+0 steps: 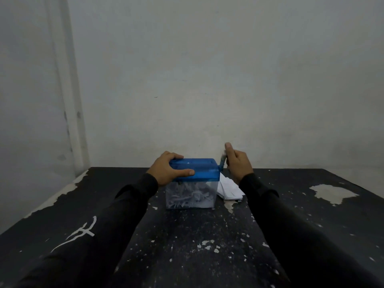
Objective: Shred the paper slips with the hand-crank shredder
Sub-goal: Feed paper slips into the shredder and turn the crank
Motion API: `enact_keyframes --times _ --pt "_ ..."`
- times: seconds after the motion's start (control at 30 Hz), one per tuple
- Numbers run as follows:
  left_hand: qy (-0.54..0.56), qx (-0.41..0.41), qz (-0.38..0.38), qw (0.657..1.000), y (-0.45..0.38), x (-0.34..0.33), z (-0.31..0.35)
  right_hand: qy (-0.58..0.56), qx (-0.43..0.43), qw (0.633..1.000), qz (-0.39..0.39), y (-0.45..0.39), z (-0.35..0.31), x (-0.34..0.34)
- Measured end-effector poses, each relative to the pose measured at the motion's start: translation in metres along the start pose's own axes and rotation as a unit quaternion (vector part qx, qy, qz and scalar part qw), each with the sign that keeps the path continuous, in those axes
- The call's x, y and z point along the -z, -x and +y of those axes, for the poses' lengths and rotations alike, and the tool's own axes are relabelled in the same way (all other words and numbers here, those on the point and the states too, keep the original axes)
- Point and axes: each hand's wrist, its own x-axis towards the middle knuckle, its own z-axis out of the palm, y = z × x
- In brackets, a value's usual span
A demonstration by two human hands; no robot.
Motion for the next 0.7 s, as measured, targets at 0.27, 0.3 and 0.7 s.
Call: enact_keyframes --times 0.27,0.3,0.7 --pt "0.003 0.003 -0.002 1.000 0.002 0.000 0.003 0.108 -0.147 0.983 0.019 -0.039 0.012 -0.003" --pt "0.005 0.002 -0.002 1.000 0.002 0.000 0.003 0.119 -0.160 0.980 0.012 -0.039 0.015 -0.004" --pt "0.007 0.003 0.003 1.000 0.004 -0.001 0.004 0.311 -0.199 0.928 0.049 0.009 0.102 0.019"
